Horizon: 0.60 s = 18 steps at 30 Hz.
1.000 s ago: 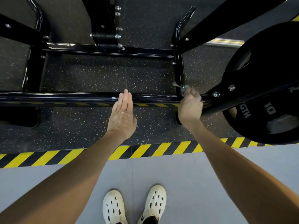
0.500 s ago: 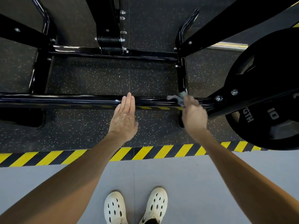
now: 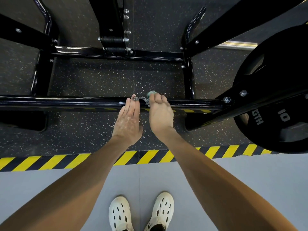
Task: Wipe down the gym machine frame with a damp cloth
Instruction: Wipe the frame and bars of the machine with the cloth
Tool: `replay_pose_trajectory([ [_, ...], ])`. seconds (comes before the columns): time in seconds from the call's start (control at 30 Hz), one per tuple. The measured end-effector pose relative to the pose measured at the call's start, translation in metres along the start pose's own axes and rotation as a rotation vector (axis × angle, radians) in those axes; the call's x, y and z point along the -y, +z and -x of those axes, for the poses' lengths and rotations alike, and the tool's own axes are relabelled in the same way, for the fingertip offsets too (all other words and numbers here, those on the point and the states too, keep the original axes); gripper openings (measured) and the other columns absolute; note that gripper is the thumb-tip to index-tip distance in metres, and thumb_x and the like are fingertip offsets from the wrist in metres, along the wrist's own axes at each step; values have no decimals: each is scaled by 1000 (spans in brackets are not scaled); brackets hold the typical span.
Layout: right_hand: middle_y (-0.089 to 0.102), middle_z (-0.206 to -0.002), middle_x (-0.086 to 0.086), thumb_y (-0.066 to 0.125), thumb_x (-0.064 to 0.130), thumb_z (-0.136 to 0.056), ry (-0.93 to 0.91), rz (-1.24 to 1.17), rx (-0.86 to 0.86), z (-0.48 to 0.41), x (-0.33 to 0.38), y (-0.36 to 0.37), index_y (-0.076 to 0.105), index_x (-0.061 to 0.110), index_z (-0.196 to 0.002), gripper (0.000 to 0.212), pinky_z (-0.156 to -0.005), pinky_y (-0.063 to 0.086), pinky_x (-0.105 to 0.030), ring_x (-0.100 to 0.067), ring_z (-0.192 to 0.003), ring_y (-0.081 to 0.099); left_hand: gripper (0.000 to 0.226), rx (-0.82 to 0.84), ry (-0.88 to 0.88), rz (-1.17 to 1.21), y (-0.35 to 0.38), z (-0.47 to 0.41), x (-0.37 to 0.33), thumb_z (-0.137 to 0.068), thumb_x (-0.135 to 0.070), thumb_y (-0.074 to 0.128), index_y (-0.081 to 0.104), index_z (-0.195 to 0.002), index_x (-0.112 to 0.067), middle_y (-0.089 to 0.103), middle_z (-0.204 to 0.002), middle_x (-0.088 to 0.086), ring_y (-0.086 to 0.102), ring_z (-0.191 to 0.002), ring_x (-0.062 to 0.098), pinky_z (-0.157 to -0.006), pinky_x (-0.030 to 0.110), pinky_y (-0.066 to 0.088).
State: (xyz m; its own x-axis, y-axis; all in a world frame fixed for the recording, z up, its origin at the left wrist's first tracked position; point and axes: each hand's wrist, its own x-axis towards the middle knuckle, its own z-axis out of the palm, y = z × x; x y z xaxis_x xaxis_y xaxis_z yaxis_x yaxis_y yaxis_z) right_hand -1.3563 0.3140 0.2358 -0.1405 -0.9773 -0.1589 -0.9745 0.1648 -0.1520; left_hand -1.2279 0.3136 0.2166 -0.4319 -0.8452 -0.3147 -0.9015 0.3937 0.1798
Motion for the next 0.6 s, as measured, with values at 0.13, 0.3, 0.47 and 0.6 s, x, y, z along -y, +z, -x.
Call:
replay_pose_trajectory([
  [0.13, 47, -134, -8, 48, -4, -92, 15, 17, 8, 6, -33, -12, 36, 10, -140, 52, -91, 44, -34, -27, -118, 50, 92, -7, 10, 12, -1, 0, 1, -96, -25, 53, -15, -154, -2, -21, -163, 13, -15, -152, 27, -124, 34, -4],
  [0.3, 57, -123, -20, 45, -1, -95, 297, 88, -12, 22, -123, -25, 40, 8, -137, 43, -71, 43, -40, -40, -98, 62, 93, -25, 25, 32, 1, 1, 4, -95, -22, 52, -17, -154, -3, -21, -163, 12, -14, -152, 26, -125, 35, -1],
  [0.47, 60, -120, -21, 44, 10, -100, 323, 181, 3, 18, -131, -35, 45, 1, -132, 33, -74, 41, -38, -40, -103, 58, 94, -43, 18, 51, 6, 2, 3, -94, -22, 53, -16, -154, -2, -20, -163, 12, -14, -152, 27, -125, 36, 0],
  [0.6, 68, -107, -15, 40, 8, -101, 272, 102, -14, 10, -65, -20, 46, 10, -129, 29, -65, 35, -33, -35, -93, 66, 95, -27, 27, 27, 4, 1, 5, -96, -27, 52, -20, -153, -3, -24, -162, 12, -17, -151, 26, -124, 36, -2],
])
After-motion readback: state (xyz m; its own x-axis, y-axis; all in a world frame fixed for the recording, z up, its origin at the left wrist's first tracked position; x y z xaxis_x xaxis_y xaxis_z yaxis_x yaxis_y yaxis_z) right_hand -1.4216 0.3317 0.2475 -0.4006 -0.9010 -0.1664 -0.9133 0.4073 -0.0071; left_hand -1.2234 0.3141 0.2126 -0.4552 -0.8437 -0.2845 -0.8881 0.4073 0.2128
